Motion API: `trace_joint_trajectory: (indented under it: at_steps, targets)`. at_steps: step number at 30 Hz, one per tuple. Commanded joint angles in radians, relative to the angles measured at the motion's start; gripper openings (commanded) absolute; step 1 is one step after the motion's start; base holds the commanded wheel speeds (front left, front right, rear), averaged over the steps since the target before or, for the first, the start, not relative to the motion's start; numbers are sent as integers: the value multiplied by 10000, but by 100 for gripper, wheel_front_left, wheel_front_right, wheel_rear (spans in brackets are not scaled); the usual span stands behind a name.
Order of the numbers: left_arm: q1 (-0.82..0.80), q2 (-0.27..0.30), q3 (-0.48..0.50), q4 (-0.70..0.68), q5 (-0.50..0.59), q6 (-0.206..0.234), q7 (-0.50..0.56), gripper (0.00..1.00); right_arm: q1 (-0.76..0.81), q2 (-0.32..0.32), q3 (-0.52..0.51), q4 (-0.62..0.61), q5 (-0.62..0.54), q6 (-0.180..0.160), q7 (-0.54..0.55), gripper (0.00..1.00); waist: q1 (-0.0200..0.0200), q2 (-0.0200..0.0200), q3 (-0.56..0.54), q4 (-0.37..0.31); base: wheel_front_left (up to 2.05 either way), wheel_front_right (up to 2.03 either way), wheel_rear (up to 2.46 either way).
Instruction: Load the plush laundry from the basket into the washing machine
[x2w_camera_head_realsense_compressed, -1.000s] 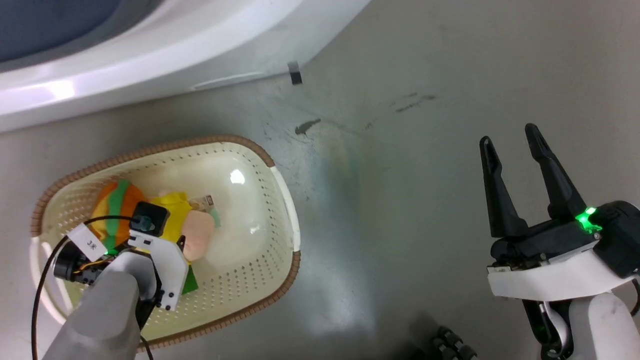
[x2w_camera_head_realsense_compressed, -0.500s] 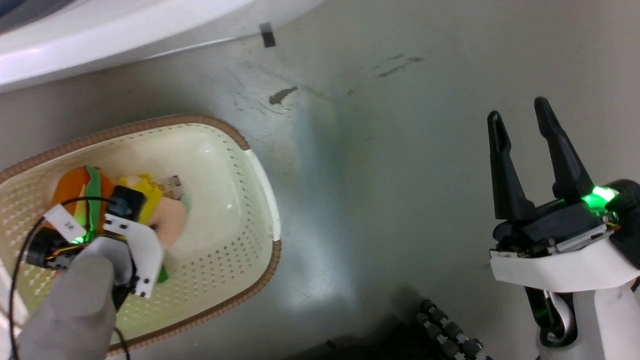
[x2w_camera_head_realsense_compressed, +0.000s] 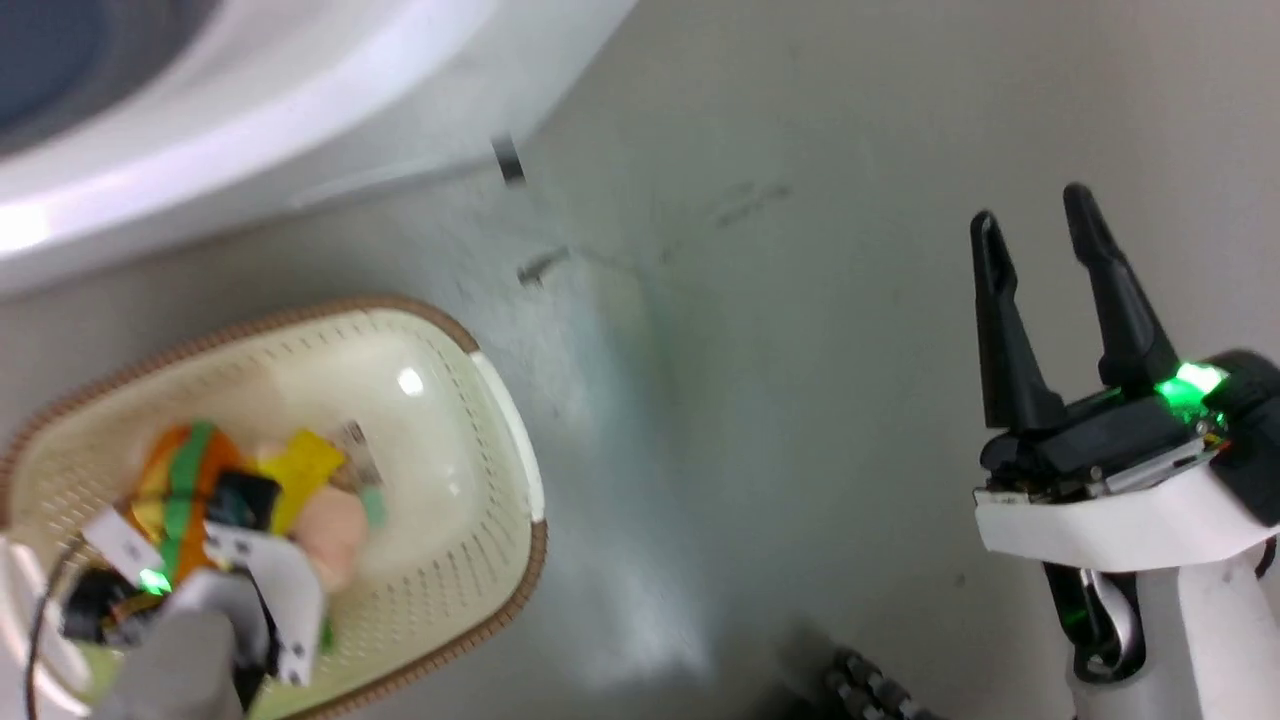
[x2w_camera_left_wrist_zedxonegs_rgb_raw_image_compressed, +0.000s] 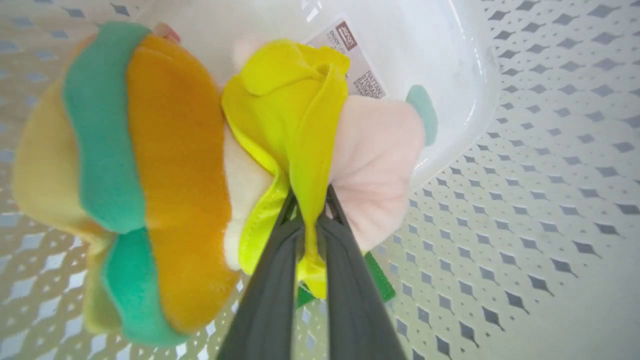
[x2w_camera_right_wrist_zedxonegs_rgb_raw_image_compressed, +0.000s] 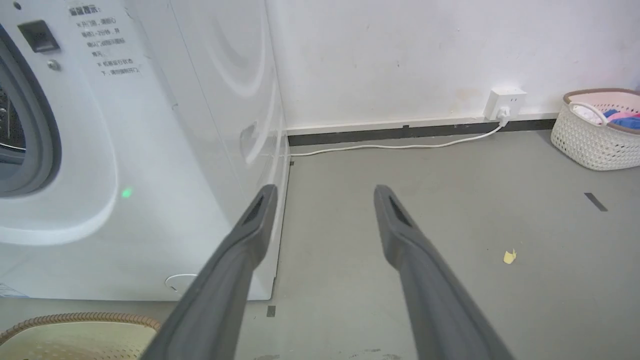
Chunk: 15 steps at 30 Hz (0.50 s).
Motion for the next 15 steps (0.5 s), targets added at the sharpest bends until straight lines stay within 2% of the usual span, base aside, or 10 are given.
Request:
trace_joint_trajectory:
  at_steps: [1,9,13,15]
  targets:
    - [346,-153,6,55,-74,50,-278,0,218,-1,-67,123,-73,6,-47,100,0,-1,-1286,378,0,0,0]
    - [1668,-850,74,-252,-386,41,-1637,0,1089,-1,-367,496,-571,6,-47,100,0,-1,-3880,1207,0,0,0]
    - [2273,-1050,331,-1068,-628,53,-1817,0,1485,-1,-499,578,-783,6,-47,100,0,-1,-4915,1671,0,0,0]
    - [2642,-1056,573,-1990,-692,166,-1826,0,1697,-1,-529,597,-888,6,-47,100,0,-1,-5313,1880,0,0,0]
